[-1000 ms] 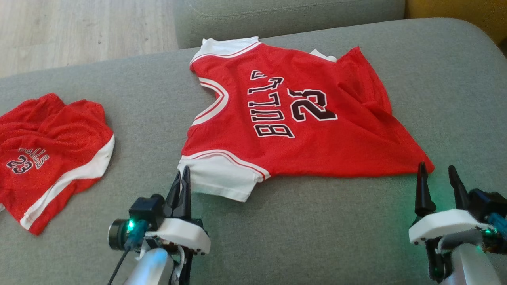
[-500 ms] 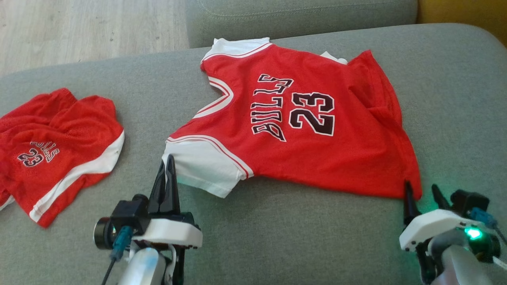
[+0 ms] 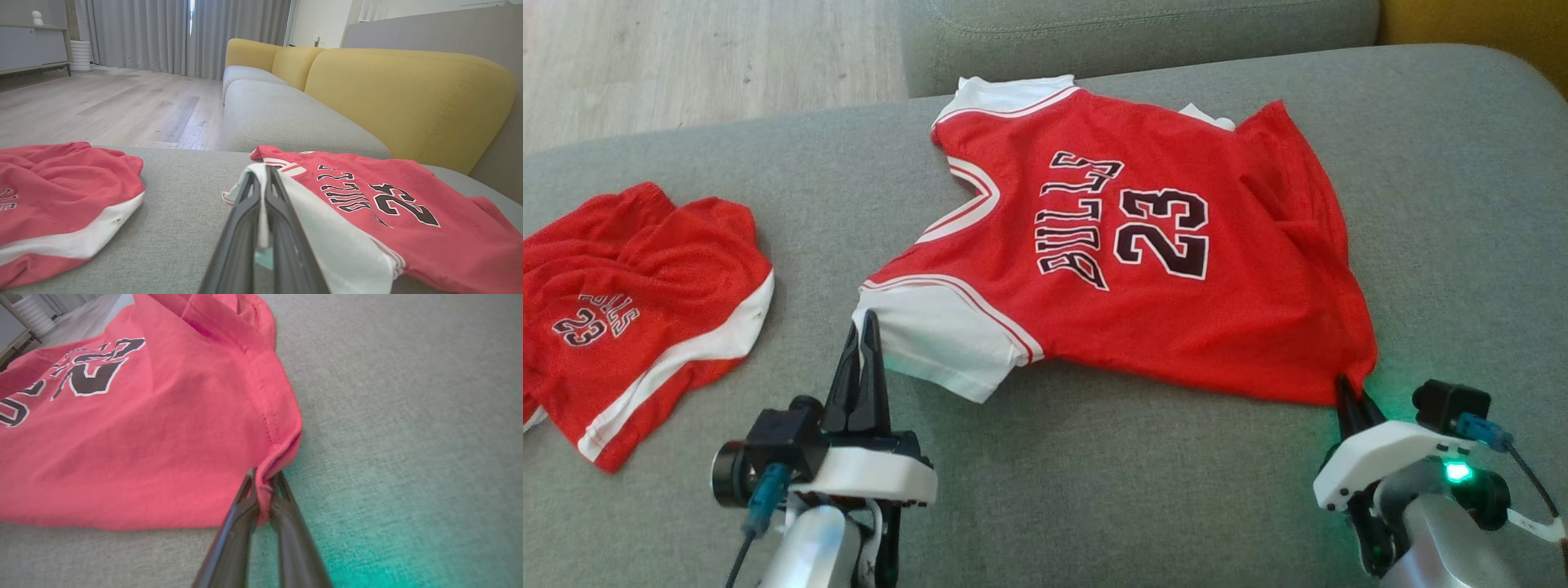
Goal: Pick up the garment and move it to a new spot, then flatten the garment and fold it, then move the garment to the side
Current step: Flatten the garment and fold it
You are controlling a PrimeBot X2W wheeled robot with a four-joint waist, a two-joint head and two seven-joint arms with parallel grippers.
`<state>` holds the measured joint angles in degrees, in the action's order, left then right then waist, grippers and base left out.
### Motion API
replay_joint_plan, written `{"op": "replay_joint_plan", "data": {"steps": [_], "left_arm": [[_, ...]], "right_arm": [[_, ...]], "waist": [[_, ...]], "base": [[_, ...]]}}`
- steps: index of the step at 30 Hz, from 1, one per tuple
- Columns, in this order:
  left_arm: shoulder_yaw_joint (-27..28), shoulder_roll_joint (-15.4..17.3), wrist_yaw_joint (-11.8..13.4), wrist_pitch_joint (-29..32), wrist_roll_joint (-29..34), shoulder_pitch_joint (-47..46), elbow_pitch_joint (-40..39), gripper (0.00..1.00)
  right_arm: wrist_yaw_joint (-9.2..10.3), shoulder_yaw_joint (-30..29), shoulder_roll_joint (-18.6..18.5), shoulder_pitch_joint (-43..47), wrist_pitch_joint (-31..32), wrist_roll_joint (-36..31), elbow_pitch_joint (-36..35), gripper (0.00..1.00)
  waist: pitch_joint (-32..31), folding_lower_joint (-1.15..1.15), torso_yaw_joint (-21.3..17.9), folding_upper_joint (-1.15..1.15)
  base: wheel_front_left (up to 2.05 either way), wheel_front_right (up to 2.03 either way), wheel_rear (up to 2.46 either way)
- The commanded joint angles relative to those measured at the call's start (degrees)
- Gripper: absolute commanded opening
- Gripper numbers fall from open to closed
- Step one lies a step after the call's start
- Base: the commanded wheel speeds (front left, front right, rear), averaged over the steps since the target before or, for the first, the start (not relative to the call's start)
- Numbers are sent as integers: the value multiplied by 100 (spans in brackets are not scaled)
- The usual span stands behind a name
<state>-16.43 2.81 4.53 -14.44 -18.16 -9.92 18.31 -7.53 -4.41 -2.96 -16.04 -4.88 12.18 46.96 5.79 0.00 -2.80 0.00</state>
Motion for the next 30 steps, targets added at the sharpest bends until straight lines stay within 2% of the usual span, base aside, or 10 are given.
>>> {"op": "replay_joint_plan", "data": {"steps": [1,9,17,26,30], "left_arm": [[247,9,-11,-55,11,-126,-207,0],[454,8,-138,-55,-213,-160,-595,0],[797,8,-250,-55,-734,-572,-1346,0],[1168,104,-374,-27,-871,-1743,-2230,0],[1252,155,-317,303,-1100,-2083,-2938,0]], "right_arm": [[4,241,8,-140,-73,75,-119,0],[4,462,8,-253,-620,303,-835,0],[4,618,-23,-465,-764,229,-2204,0],[4,931,-612,-1290,-449,198,-3917,0],[4,972,-873,-1526,-76,229,-4584,0]], "waist": [[-11,0,-13,0],[-195,0,-45,0],[-500,0,-25,0],[-772,0,-133,0],[-829,0,-188,0]], "base": [[0,0,0],[0,0,0],[0,0,0],[0,0,0],[0,0,0]]}}
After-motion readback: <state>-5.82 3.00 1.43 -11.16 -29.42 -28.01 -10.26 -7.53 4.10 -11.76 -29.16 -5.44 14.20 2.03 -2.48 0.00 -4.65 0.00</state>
